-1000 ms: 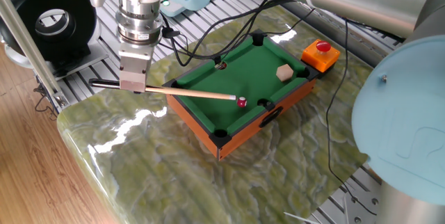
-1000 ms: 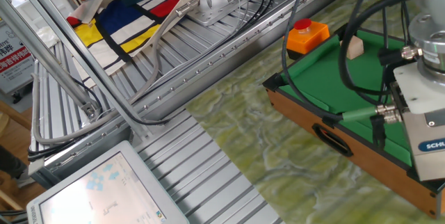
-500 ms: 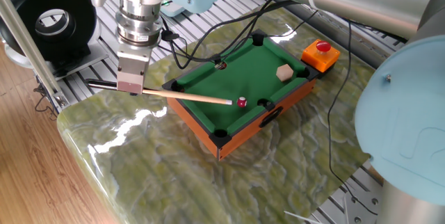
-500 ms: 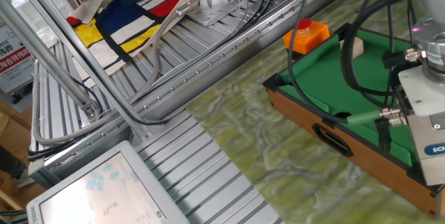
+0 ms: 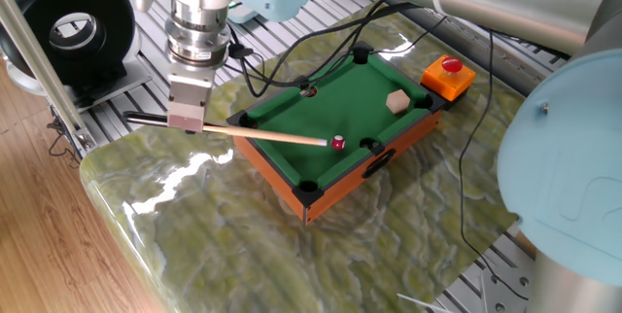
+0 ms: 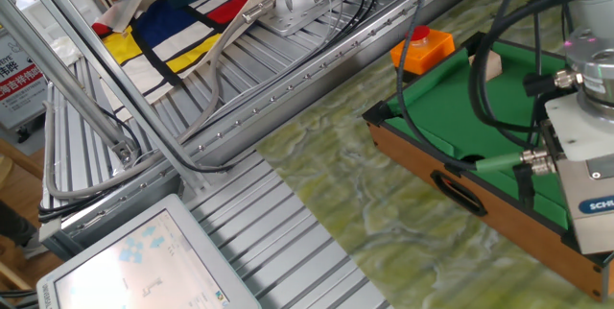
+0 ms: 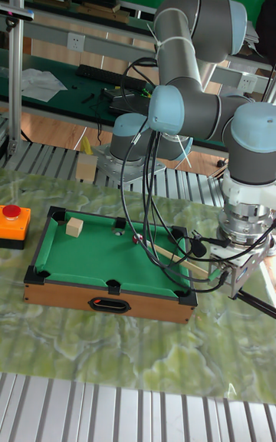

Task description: Hit the pool ball

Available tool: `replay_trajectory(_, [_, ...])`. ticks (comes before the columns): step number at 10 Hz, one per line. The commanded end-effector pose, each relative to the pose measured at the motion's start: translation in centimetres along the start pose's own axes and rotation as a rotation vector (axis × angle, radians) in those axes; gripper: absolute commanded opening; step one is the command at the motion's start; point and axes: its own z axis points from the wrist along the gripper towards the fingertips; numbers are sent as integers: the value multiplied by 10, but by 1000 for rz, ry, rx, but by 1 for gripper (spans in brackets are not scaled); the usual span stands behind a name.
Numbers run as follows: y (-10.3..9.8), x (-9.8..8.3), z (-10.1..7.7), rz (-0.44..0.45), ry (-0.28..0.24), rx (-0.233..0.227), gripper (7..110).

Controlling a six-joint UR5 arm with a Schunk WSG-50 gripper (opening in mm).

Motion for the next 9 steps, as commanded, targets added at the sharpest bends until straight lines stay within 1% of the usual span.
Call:
replay_trajectory(1, [-5, 12, -4, 13, 29, 8, 7])
replay_trajectory(3, [-15, 45, -8, 49, 148, 51, 7])
replay_trajectory(4, [-21, 62, -10, 69, 209, 83, 7])
replay_trajectory(5, [-18, 60, -9, 78, 201, 70, 7])
replay_trajectory(6, [-14, 54, -9, 87, 187, 52, 7])
replay_trajectory(8, [-11, 42, -10, 101, 156, 30, 7])
replay_trajectory(9, [-11, 22, -8, 94, 87, 14, 7])
